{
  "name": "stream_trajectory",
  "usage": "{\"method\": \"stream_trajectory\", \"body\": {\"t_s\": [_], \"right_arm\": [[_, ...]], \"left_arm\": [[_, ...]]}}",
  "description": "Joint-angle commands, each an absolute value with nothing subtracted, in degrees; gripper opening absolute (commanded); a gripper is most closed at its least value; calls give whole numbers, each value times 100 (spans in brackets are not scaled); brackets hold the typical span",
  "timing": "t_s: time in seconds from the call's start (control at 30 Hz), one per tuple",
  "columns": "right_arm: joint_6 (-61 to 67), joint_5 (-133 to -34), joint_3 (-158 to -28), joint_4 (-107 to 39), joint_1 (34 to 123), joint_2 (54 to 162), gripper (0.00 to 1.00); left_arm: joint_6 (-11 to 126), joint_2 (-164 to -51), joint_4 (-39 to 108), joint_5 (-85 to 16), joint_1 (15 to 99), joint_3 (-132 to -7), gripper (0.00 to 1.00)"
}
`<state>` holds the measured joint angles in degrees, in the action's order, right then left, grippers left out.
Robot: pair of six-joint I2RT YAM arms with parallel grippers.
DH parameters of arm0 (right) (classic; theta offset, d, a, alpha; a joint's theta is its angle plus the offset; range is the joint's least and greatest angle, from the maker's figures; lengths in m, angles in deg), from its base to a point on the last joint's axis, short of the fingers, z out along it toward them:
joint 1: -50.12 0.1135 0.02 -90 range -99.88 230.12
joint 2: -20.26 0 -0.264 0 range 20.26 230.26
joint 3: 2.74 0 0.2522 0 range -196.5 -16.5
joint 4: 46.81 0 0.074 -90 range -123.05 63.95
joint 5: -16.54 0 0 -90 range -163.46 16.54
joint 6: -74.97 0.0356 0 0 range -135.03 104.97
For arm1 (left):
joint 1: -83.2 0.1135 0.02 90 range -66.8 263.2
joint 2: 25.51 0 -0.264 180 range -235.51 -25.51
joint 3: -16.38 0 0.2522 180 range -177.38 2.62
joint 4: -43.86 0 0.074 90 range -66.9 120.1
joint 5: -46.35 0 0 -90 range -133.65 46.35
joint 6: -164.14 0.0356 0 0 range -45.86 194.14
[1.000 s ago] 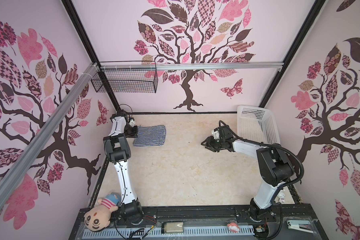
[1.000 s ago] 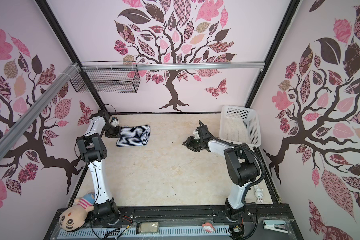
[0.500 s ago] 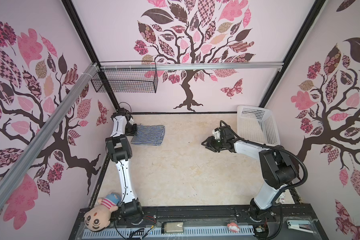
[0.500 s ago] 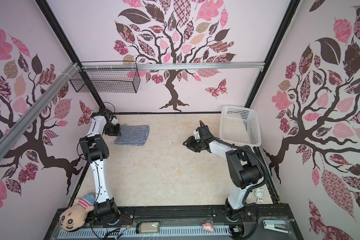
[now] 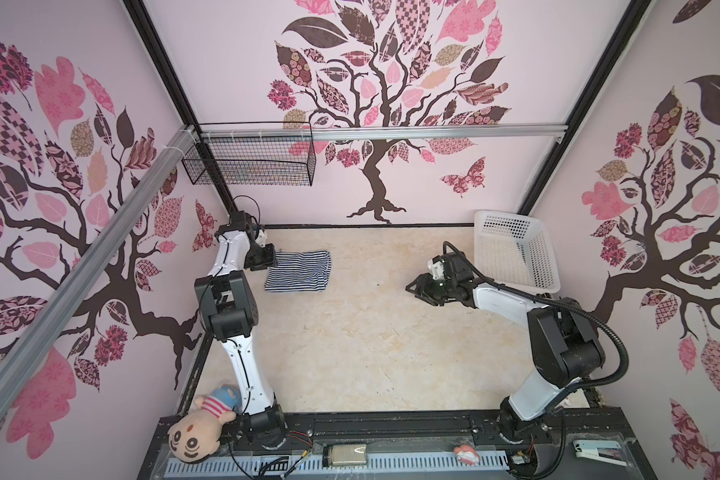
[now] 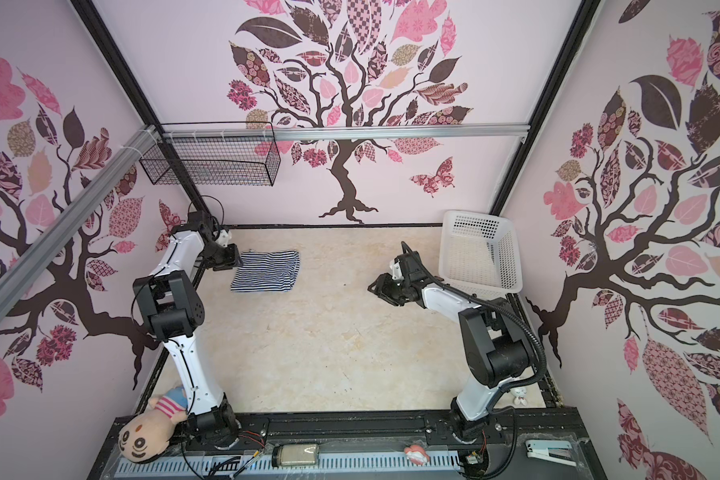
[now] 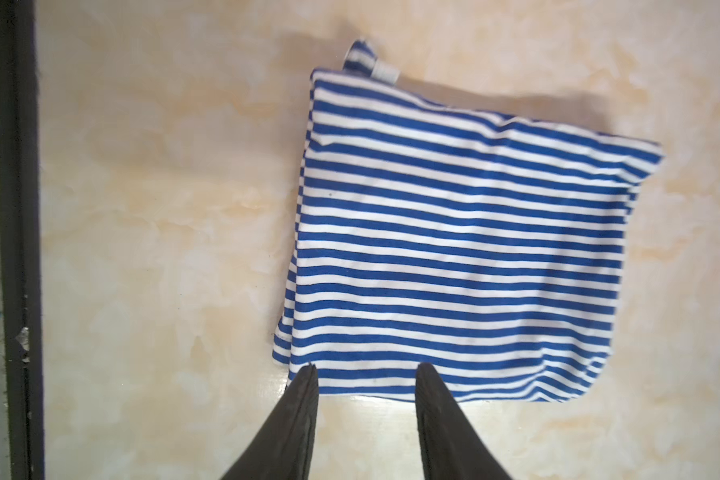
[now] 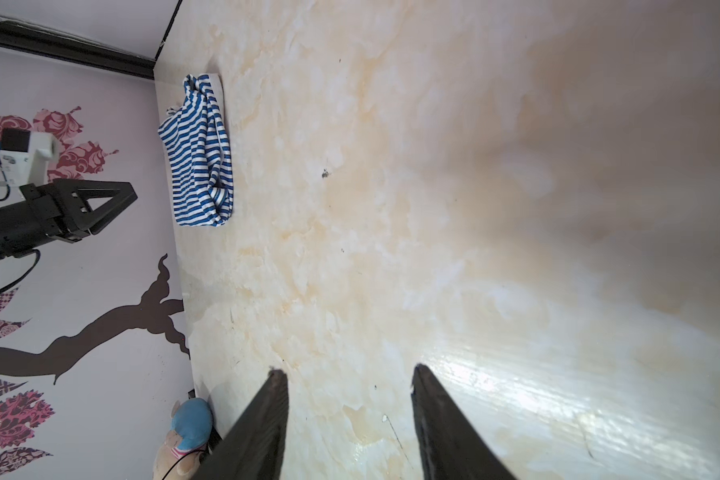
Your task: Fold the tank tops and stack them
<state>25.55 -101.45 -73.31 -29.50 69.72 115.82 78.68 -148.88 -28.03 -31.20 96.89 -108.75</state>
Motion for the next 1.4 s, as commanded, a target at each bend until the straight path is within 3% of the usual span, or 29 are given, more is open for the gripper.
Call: {"method": "stream_trajectory", "body": {"t_s": [0.0,0.1,0.23,0.33,0.7,0.97,1.17,1.37], "right_arm": [[2425,-10010,-7180,-2696,6997,11306,51],[2455,-9983,-7074,-2699,6992,11190,48],[2466,-9924,-6927,-2673,6994,11020,45],[2453,-9887,-6806,-2664,6990,10908,45],[2472,-9894,-6458,-2682,6869,10607,45],[2435,-9921,-6305,-2656,6797,10464,45],[2385,-9887,-6246,-2570,6762,10314,46],[2183,-9663,-6509,-2163,6744,10199,50]], "left_arm": [[8099,-14808,-2632,-2763,9328,-10616,41],[8142,-14841,-2567,-2255,9017,-10496,35],[8191,-15058,-2537,-1832,8652,-10566,20],[8276,-15177,-2560,-1731,8352,-10595,16],[8221,-15635,-2347,-2186,7942,-10463,17],[8289,-15827,-2332,-1745,7942,-10249,16],[8361,-15500,-2371,-1681,7946,-10081,18],[8323,-14650,-2529,-874,7942,-10006,23]]}}
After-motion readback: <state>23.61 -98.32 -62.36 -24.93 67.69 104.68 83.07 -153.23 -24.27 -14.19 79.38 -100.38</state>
